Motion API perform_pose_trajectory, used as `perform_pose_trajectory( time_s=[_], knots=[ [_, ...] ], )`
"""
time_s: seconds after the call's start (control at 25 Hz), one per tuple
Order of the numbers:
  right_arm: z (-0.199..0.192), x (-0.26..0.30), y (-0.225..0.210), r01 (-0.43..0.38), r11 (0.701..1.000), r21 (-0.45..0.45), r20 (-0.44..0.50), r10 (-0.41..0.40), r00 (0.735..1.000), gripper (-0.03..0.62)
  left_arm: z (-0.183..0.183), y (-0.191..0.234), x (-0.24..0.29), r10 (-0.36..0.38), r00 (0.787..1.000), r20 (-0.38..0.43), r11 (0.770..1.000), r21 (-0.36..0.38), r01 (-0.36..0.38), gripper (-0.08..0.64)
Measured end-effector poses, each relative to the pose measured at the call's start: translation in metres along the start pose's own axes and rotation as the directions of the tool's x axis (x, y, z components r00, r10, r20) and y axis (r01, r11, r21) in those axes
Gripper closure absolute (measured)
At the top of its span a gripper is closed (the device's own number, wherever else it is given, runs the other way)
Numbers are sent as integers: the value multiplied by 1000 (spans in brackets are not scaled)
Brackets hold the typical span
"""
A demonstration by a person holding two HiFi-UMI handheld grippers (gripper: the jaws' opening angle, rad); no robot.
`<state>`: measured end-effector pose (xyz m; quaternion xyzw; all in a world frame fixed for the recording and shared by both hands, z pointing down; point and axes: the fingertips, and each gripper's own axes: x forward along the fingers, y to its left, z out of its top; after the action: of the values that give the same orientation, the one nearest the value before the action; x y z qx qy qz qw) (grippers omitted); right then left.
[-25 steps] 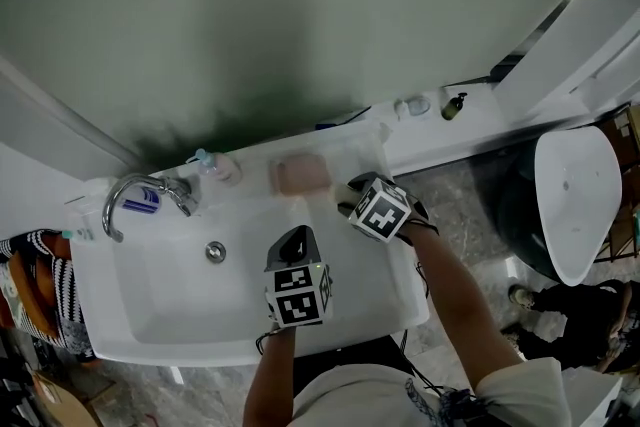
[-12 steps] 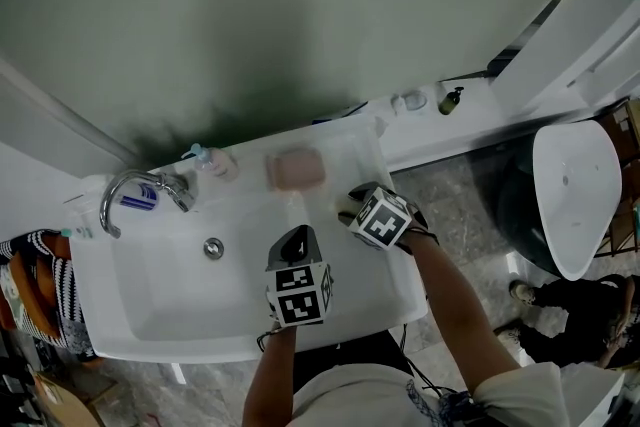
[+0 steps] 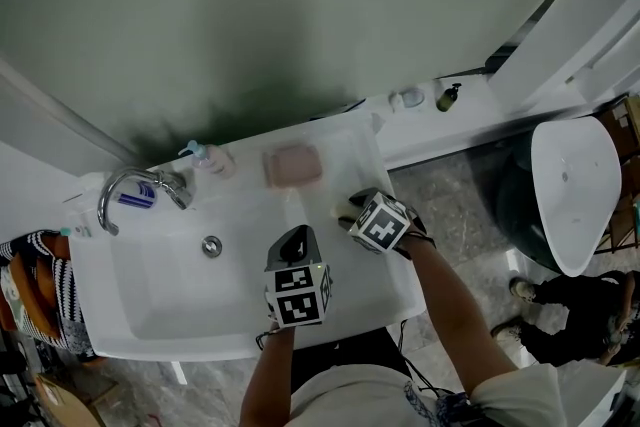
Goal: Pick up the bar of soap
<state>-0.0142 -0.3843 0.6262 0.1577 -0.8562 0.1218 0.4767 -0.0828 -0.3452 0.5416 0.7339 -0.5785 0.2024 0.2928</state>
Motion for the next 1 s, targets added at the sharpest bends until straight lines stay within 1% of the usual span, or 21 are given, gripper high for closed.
perform_pose_trajectory(
  time_s=[0.2, 0.36, 0.48, 1.0],
  knots=[
    [-6, 0, 3, -10, 1000, -8, -31, 10, 999, 373, 0, -2, -2, 1, 1000, 1, 1000, 2, -1, 552],
    [-11, 5, 7, -25, 999, -32, -68, 22, 997, 373, 2, 2, -3, 11, 1000, 7, 1000, -2, -11, 552],
    [-9, 6, 6, -29, 999, -20, -67, 27, 997, 373, 2, 3, -3, 15, 1000, 9, 1000, -7, -15, 552],
    [-11, 7, 5, -30, 998, -51, -89, 25, 996, 371, 3, -2, -6, 13, 1000, 11, 1000, -3, -13, 552]
  ],
)
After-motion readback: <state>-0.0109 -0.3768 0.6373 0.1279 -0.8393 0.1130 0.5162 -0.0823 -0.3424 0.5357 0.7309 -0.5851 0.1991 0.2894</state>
